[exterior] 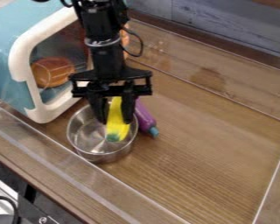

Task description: Remove the banana from inside the silver pot and put it on the table

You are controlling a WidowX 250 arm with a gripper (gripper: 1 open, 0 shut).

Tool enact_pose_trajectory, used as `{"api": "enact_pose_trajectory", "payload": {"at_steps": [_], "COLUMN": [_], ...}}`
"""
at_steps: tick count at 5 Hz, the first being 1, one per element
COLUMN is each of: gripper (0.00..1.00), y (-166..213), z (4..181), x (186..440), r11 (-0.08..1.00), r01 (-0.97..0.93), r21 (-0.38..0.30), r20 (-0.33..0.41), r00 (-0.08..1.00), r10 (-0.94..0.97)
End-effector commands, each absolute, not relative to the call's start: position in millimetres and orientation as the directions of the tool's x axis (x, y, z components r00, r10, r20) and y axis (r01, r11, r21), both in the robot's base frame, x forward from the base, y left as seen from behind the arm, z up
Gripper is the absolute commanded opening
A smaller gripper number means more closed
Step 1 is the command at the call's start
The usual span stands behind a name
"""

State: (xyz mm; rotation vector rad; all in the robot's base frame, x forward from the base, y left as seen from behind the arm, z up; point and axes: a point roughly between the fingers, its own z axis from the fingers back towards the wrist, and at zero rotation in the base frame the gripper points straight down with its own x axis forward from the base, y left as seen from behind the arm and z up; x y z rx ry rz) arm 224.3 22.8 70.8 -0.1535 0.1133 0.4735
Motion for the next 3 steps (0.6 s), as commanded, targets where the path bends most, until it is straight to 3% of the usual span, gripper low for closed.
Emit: {"api": "enact_pose_trajectory", "payload": {"at_steps": [1, 3], "gripper": [0.0, 0.0], "y": [19.4, 12.7], "z": [88.0, 89.8], "x": [234.2, 235.9], "r11": [0.885, 0.891], "r01": [-0.442, -0.426], "r21": [-0.146, -0.155], "r20": [-0.077, -0.074], "r00": [0.897, 0.905], "r10": [0.435, 0.419]}}
